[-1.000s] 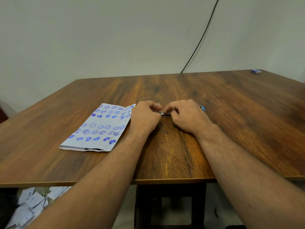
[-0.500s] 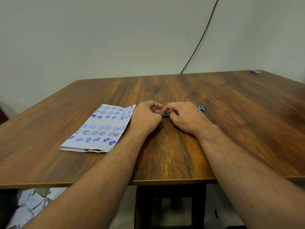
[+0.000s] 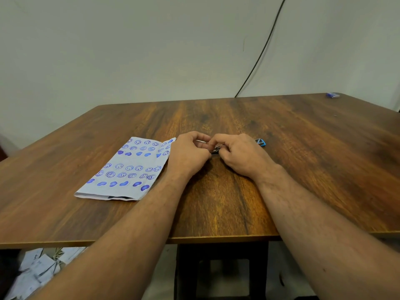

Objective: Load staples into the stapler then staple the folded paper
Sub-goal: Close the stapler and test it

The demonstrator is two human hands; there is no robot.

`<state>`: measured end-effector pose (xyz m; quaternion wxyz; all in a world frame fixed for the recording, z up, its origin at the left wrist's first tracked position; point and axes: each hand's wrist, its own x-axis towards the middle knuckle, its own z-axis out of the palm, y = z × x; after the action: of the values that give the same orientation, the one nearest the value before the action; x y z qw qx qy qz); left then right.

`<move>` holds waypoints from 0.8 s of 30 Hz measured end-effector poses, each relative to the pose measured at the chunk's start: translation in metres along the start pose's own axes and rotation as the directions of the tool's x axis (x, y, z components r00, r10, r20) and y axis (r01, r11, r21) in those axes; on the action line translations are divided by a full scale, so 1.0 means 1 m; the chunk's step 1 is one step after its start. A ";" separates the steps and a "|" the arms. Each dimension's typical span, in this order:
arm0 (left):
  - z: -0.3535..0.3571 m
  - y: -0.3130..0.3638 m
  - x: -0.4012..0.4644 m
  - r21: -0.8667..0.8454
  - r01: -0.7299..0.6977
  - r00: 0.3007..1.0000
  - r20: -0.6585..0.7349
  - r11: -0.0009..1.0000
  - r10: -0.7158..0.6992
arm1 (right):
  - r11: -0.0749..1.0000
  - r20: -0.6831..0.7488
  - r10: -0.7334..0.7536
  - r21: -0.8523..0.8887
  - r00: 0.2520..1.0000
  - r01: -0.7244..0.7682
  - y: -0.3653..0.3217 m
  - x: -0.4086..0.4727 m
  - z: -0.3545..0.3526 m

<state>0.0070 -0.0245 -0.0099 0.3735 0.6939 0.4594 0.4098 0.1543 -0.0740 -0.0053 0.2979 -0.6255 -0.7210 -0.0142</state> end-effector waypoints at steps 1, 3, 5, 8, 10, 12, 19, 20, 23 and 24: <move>0.000 0.000 0.000 -0.007 0.003 1.000 -0.001 1.000 -0.003 | 1.000 0.003 0.001 -0.008 1.000 -0.001 0.000 0.000 0.001; 0.000 0.000 0.000 -0.012 0.008 1.000 0.001 1.000 -0.008 | 1.000 0.000 0.007 -0.011 1.000 -0.007 0.000 0.002 0.001; 0.000 -0.001 0.000 -0.013 0.010 1.000 0.001 1.000 -0.010 | 1.000 -0.007 0.013 -0.001 1.000 -0.013 0.001 0.002 0.002; 0.000 -0.001 0.000 -0.022 0.014 1.000 -0.006 1.000 -0.014 | 1.000 -0.001 0.004 0.002 1.000 -0.004 0.000 0.001 0.001; 0.000 -0.001 0.000 -0.039 0.006 1.000 -0.020 0.999 -0.007 | 1.000 0.006 -0.008 -0.005 1.000 0.008 0.000 0.001 0.001; 0.000 -0.001 0.000 -0.043 0.005 1.000 -0.027 0.999 -0.006 | 1.000 0.005 -0.010 -0.007 1.000 0.010 0.000 0.001 0.001; 0.000 -0.002 0.001 0.001 0.019 1.000 -0.023 1.000 -0.019 | 0.982 -0.076 0.143 0.139 0.987 -0.132 0.005 0.005 0.003; 0.001 -0.002 0.002 0.009 0.024 0.999 -0.025 1.000 -0.023 | 0.977 -0.091 0.169 0.150 0.981 -0.155 0.005 0.006 0.004; 0.002 -0.002 0.002 0.022 0.021 0.998 -0.053 1.000 -0.020 | 0.968 -0.120 0.184 0.196 0.976 -0.158 0.008 0.009 0.005; 0.002 -0.002 0.002 0.025 0.023 0.998 -0.062 0.999 -0.021 | 0.965 -0.124 0.182 0.212 0.975 -0.153 0.008 0.009 0.004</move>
<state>0.0088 -0.0223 -0.0119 0.3546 0.6807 0.4835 0.4208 0.1599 -0.0626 -0.0076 0.4103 -0.6484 -0.6401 0.0395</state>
